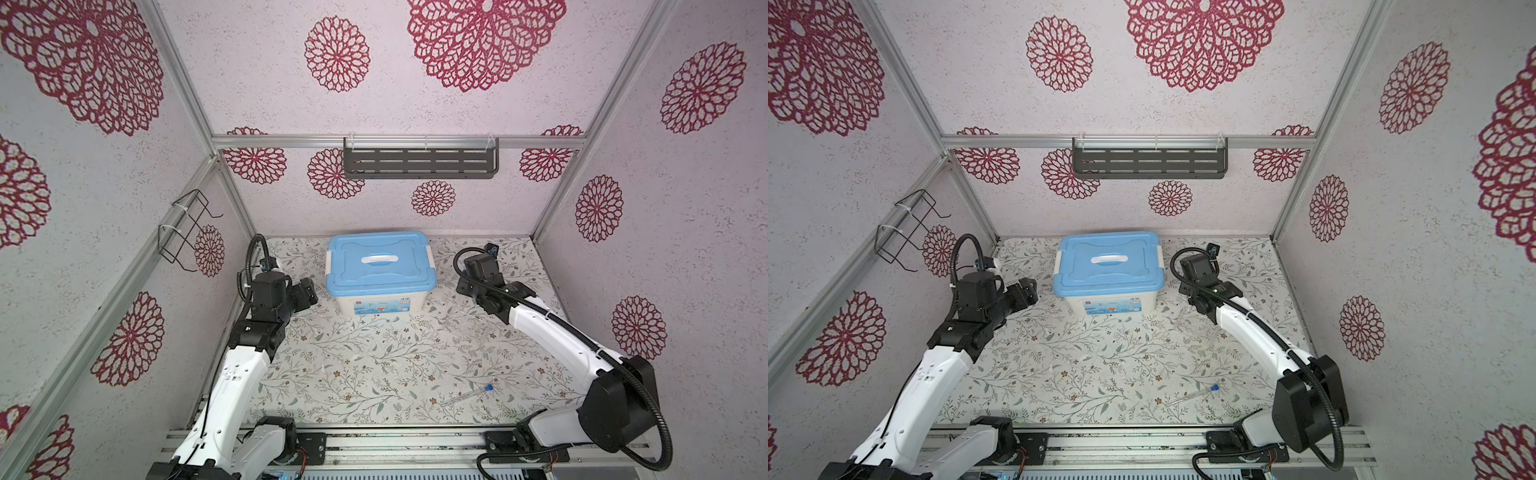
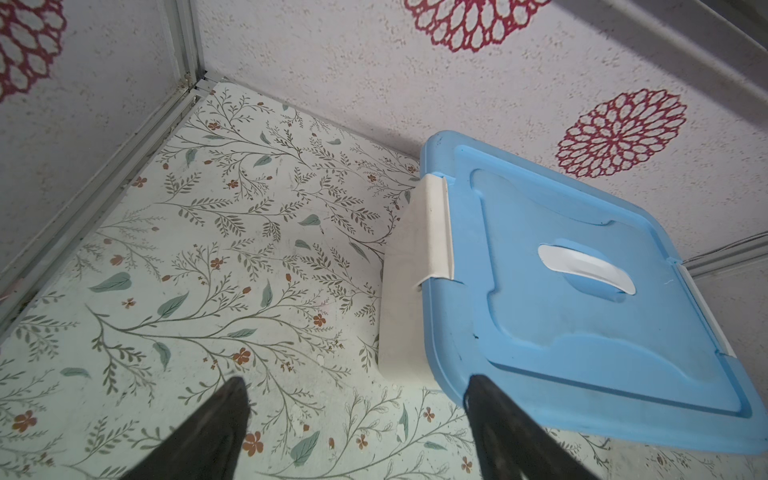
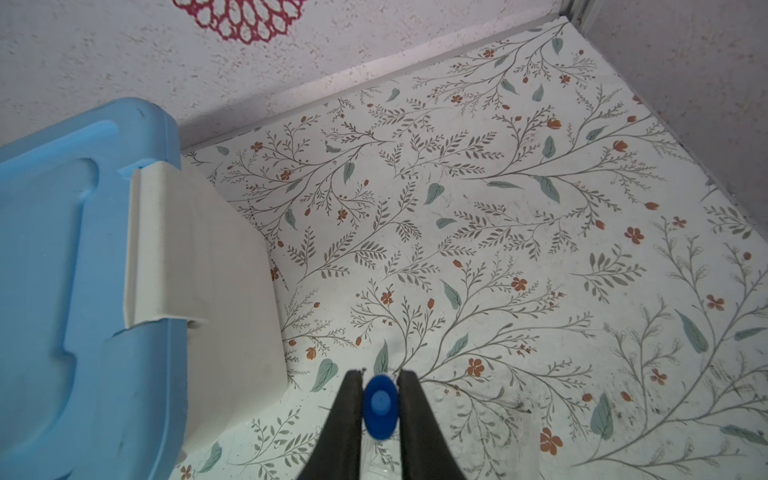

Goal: Organize the chemistry lab equipment

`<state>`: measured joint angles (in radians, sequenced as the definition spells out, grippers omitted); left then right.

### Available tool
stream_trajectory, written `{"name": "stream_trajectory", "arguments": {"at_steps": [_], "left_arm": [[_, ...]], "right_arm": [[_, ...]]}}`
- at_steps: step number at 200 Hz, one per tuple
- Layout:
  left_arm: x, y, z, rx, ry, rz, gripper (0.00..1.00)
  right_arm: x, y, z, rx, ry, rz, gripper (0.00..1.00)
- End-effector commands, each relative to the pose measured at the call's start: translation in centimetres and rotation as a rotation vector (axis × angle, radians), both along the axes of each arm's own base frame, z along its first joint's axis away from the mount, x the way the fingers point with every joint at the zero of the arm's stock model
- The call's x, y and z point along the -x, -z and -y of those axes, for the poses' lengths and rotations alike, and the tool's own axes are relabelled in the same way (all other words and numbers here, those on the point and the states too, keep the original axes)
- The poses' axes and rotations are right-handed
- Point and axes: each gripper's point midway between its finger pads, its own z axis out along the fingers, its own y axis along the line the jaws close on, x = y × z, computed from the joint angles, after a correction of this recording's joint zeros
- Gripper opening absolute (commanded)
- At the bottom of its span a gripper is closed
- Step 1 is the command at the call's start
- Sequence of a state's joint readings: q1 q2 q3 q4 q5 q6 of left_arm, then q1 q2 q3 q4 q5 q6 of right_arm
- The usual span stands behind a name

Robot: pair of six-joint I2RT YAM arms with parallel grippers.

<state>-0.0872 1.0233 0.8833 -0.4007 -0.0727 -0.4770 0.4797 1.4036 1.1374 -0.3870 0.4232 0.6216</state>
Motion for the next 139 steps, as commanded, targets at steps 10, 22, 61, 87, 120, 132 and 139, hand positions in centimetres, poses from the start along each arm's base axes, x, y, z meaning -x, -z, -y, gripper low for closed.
{"name": "stream_trajectory", "arguments": {"at_steps": [10,22,61,87,120,132,139], "left_arm": [[-0.3,0.1,0.2,0.008,0.004,0.013,0.85],[-0.3,0.1,0.3,0.010,0.006,0.013,0.85],[-0.3,0.1,0.3,0.015,0.006,0.013,0.85],[-0.3,0.1,0.3,0.014,0.006,0.012,0.85],[-0.3,0.1,0.3,0.015,0.005,0.013,0.85],[-0.3,0.1,0.3,0.013,0.008,0.012,0.85],[-0.3,0.1,0.3,0.013,0.008,0.013,0.85]], "right_arm": [[1.3,-0.7,0.5,-0.002,0.015,-0.006,0.19],[1.4,-0.9,0.6,-0.008,0.019,-0.003,0.19],[1.4,-1.1,0.5,-0.013,0.022,0.000,0.19],[1.4,-1.2,0.3,-0.017,0.017,0.008,0.19],[1.5,-0.4,0.0,-0.011,0.011,-0.012,0.19],[1.4,-0.1,0.0,-0.002,0.008,-0.014,0.19],[1.4,-0.1,0.0,0.003,0.009,-0.016,0.19]]}}
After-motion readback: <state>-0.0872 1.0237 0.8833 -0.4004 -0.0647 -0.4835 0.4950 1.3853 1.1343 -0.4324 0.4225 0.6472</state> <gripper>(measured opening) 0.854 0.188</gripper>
